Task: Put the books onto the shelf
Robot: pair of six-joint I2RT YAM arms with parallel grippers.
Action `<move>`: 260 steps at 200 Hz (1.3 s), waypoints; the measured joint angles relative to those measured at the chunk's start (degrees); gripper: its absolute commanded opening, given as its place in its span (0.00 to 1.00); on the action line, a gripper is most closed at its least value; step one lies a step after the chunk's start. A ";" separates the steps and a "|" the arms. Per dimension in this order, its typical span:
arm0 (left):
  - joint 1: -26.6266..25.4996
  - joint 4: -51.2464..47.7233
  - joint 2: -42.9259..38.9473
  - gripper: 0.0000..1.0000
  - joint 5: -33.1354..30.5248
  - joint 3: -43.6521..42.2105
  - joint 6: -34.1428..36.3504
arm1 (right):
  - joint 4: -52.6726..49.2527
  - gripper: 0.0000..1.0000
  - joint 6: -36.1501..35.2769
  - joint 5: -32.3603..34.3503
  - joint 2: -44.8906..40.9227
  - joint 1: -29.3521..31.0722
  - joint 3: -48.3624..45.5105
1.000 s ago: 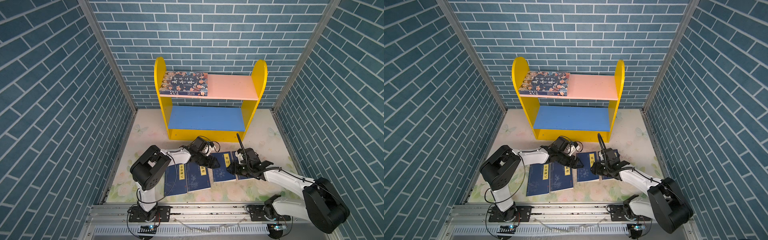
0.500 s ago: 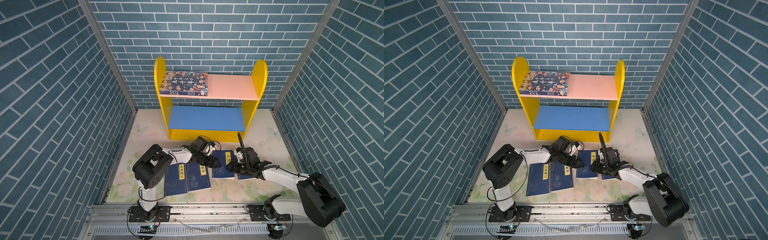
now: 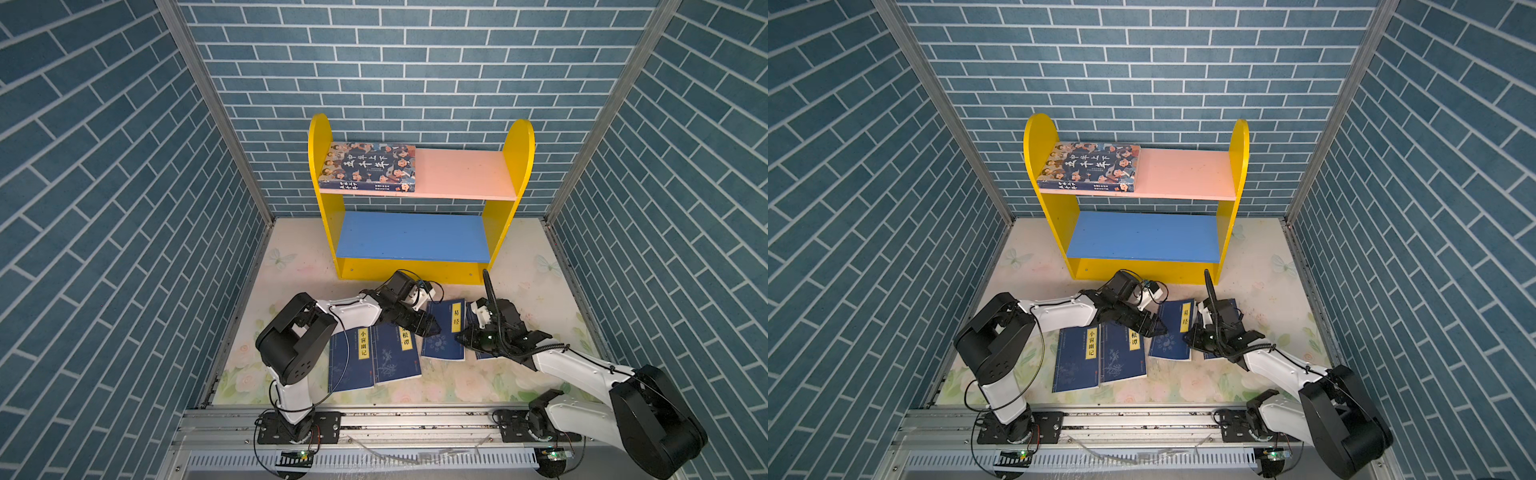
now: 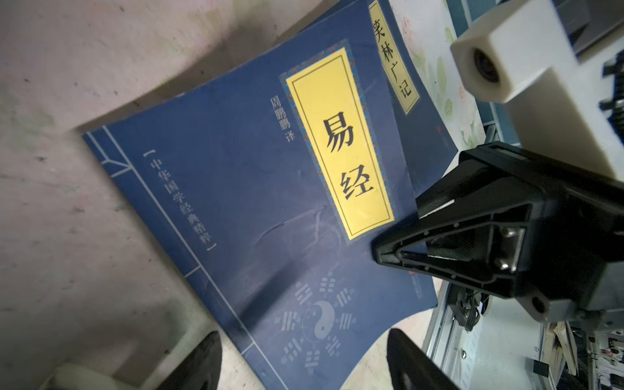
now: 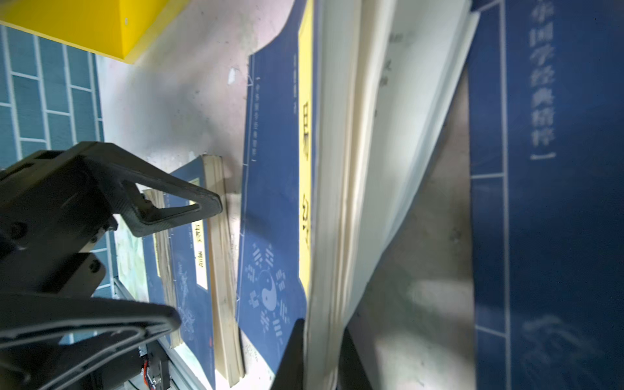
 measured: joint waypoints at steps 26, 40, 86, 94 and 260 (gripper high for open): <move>0.00 -1.68 -0.50 0.79 -0.37 0.00 1.95 | -0.83 0.00 0.04 -0.39 -2.60 -0.46 -0.87; 0.11 -3.15 -1.60 0.80 -0.81 -0.02 3.56 | -1.20 0.00 0.04 -0.92 -4.09 -0.74 -1.20; 4.76 -3.98 -10.86 0.83 0.31 -2.29 5.81 | -1.75 0.00 -0.02 -5.05 -9.35 -1.81 -1.29; 6.08 -3.48 -11.52 0.83 0.57 -2.86 5.66 | -1.84 0.00 -0.02 -5.99 -10.10 -1.92 -1.27; 8.37 12.72 -6.27 0.45 15.58 -6.62 -12.81 | 1.49 0.01 1.01 -20.39 -11.65 -2.23 1.44</move>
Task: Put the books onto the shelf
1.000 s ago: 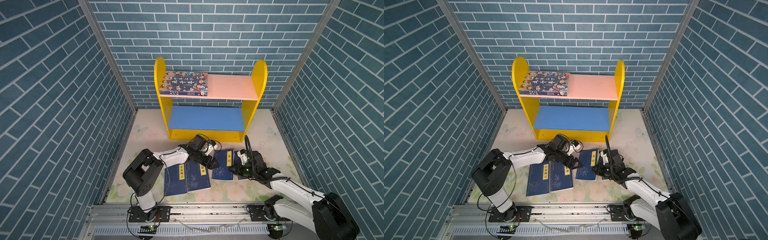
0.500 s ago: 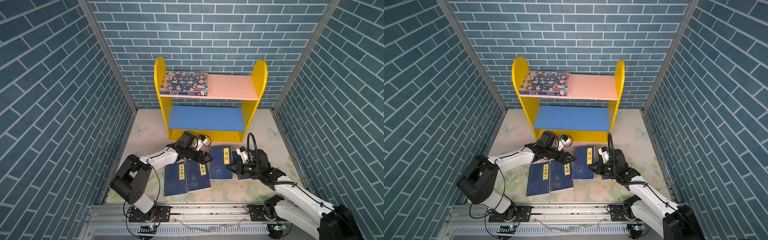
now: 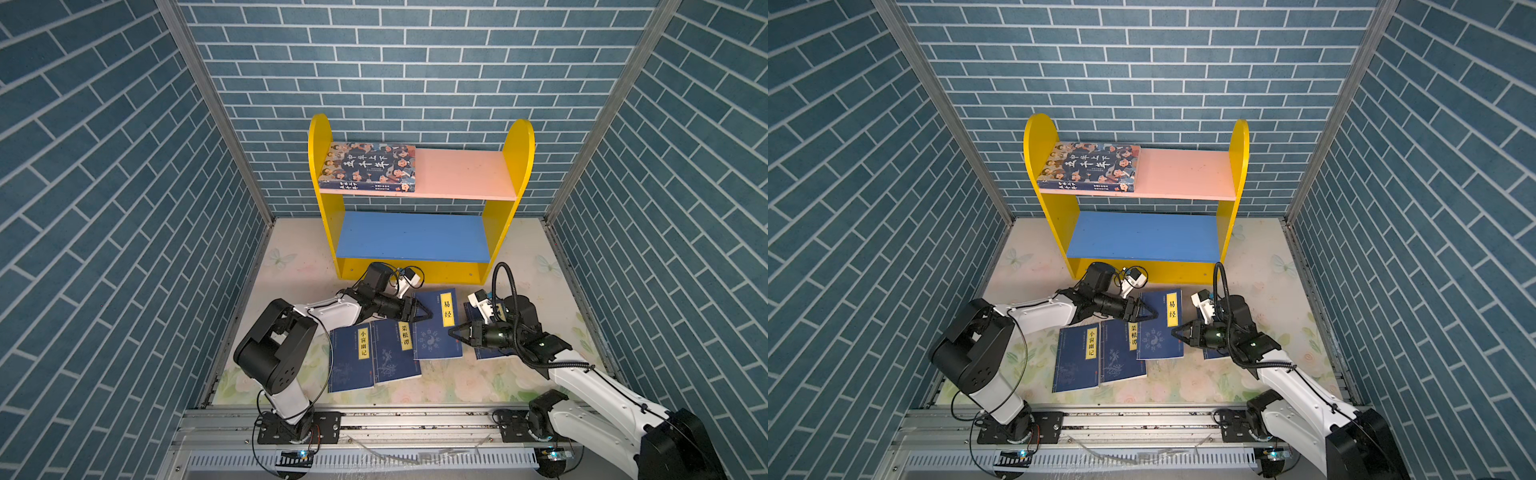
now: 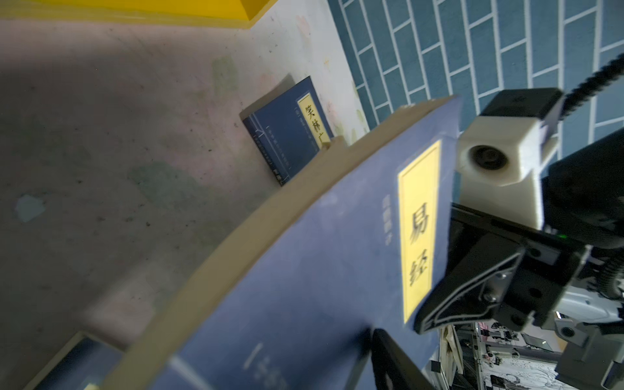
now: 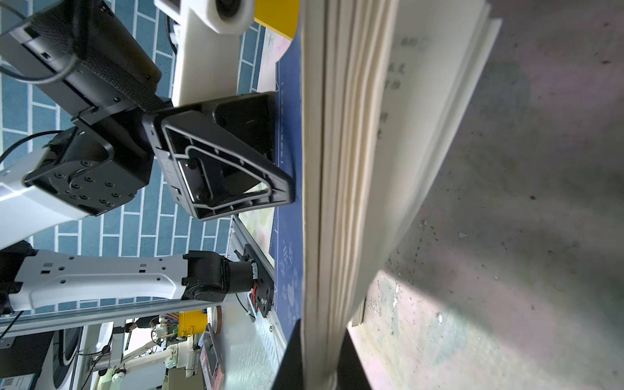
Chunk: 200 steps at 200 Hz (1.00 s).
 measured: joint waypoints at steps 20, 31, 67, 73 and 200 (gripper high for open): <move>0.17 1.09 -0.13 0.21 0.98 0.04 -2.49 | 0.68 0.03 0.04 -0.59 1.29 0.00 0.00; 0.31 1.64 -0.66 0.09 1.57 0.04 -3.13 | 1.03 0.08 0.02 -0.76 2.23 -0.20 0.00; 0.37 1.88 -3.82 0.00 1.73 -0.15 -5.22 | 2.45 0.47 0.11 -0.72 4.39 -0.39 0.04; 0.31 1.88 -4.26 0.00 1.77 -0.24 -5.14 | 2.47 0.52 0.11 -0.59 4.55 -0.37 0.04; 10.86 10.54 -14.97 0.00 -2.21 -5.51 -15.56 | 13.05 0.90 14.14 6.25 -10.12 -0.20 -6.45</move>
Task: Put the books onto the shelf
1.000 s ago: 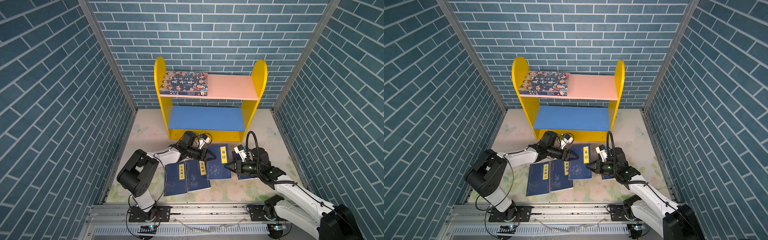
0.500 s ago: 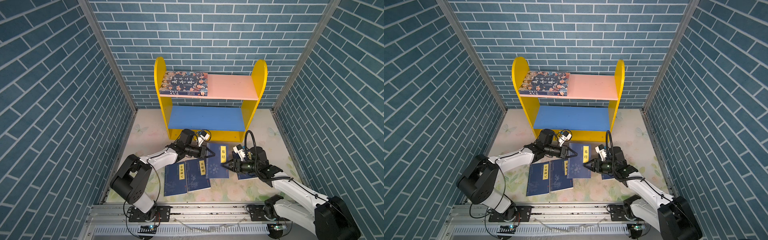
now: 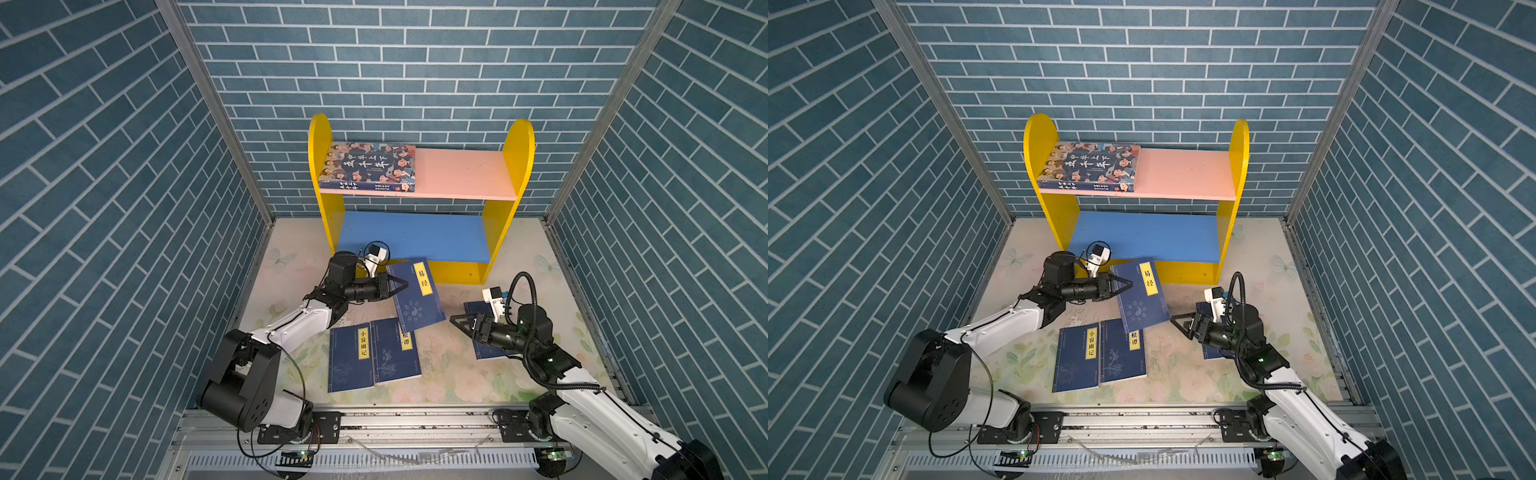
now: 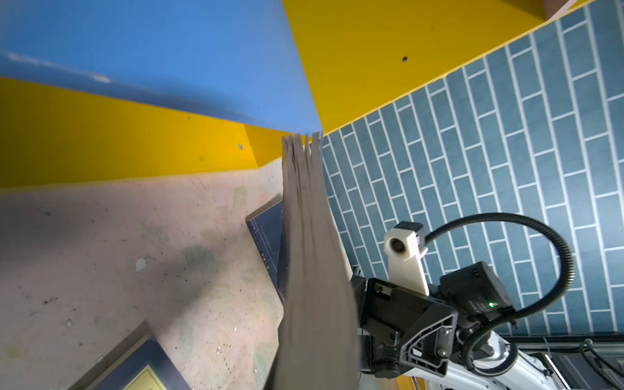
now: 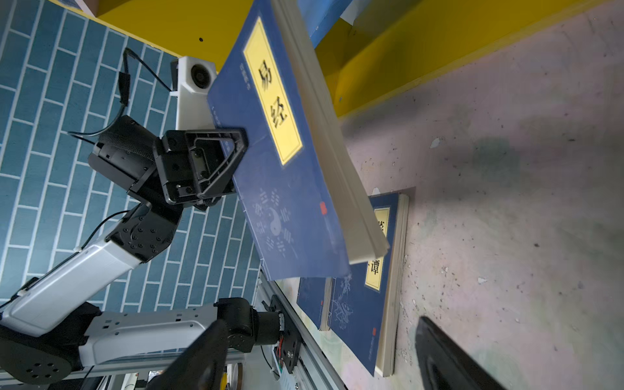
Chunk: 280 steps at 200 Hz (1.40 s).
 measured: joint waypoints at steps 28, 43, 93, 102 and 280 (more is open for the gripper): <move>1.07 3.17 -1.57 0.00 -0.09 0.00 -2.82 | 7.65 0.93 5.07 0.59 1.92 0.87 -0.68; 1.57 4.61 -1.81 0.00 -0.33 0.00 -4.48 | 12.39 0.93 7.21 1.31 4.61 2.29 -0.66; 2.01 9.97 -1.81 0.00 -1.14 -0.02 -8.70 | 23.91 0.93 10.27 4.63 17.07 10.43 2.47; 2.16 10.71 -1.81 0.00 -1.27 -0.13 -9.22 | 26.27 0.92 10.45 5.31 19.26 11.61 3.32; 3.04 23.37 -1.88 0.00 -4.87 -4.74 -18.25 | 60.50 0.28 15.17 17.77 43.50 16.09 8.31</move>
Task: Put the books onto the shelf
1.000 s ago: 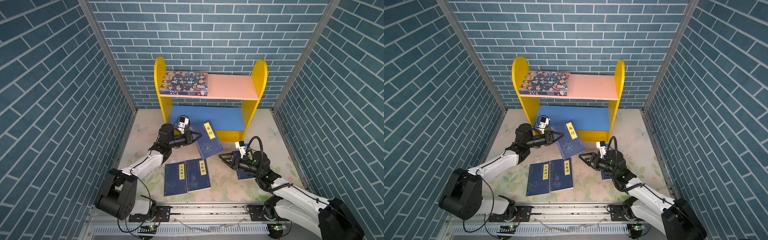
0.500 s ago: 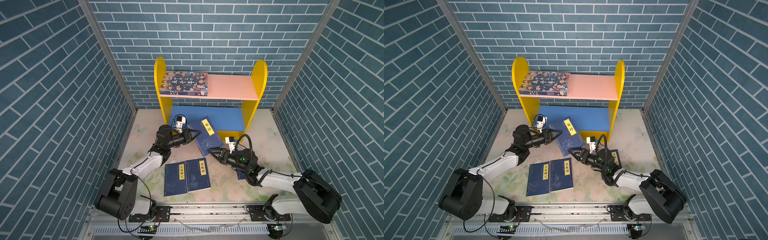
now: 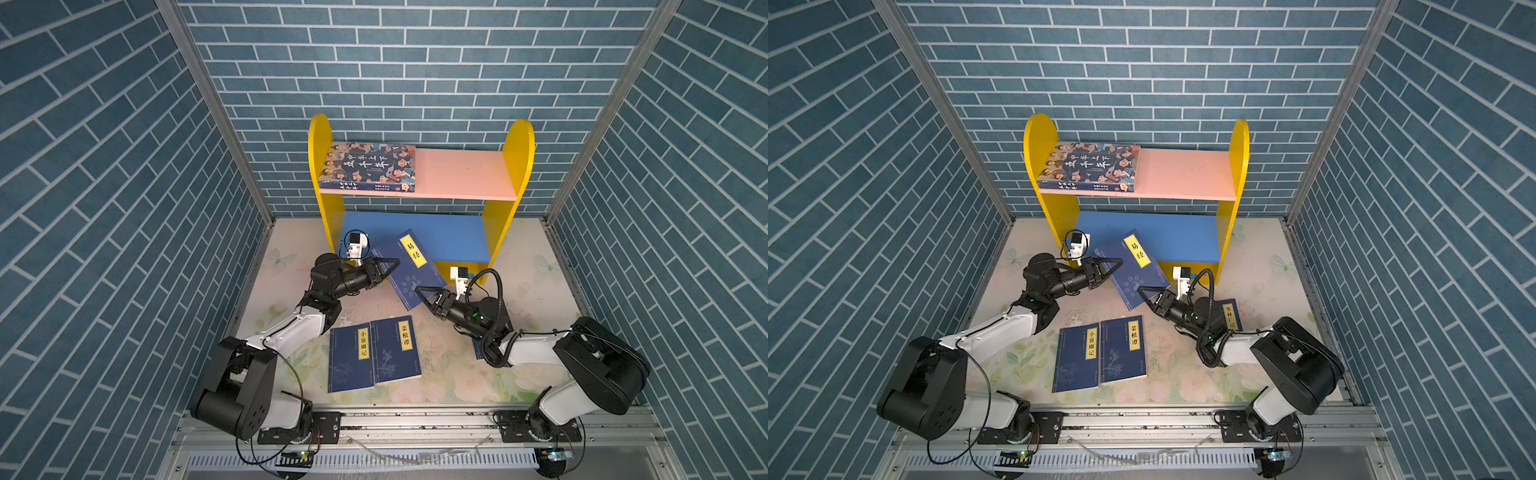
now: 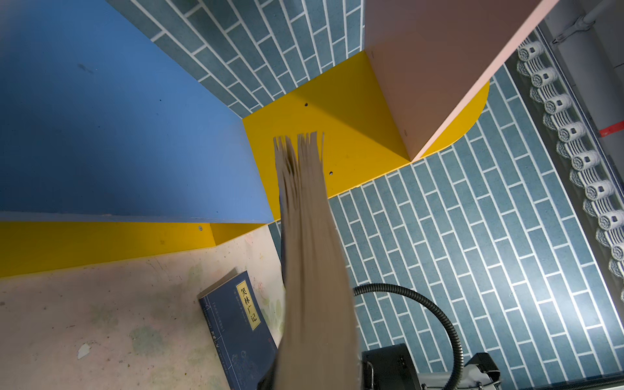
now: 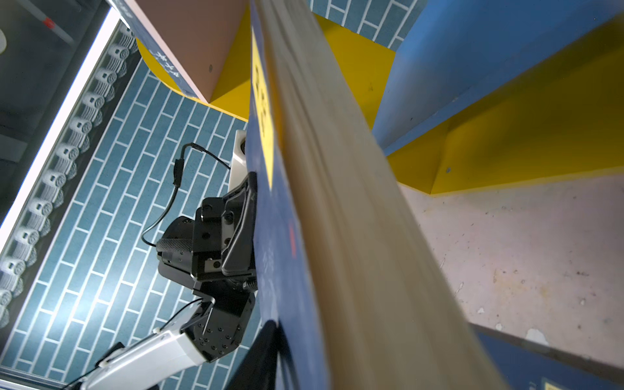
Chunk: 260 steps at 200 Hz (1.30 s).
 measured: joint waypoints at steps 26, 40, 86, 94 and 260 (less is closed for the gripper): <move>0.22 0.42 0.00 0.05 -1.14 -1.07 0.55 | 0.72 0.14 0.33 0.35 0.13 0.04 0.96; 0.26 0.33 0.00 0.12 -1.49 -1.36 1.18 | 0.68 0.08 0.44 0.33 0.15 0.04 0.98; 1.33 -3.85 -1.16 0.61 0.09 -1.79 5.92 | 0.22 0.00 0.46 -1.33 0.17 -0.59 1.09; 2.25 -5.25 -2.01 0.64 0.72 -1.81 7.15 | -0.02 0.00 0.46 -2.21 0.17 -1.01 1.09; 11.89 -29.40 -9.44 0.60 20.68 2.93 24.90 | -43.23 0.00 -15.91 -33.66 -17.35 -8.74 9.60</move>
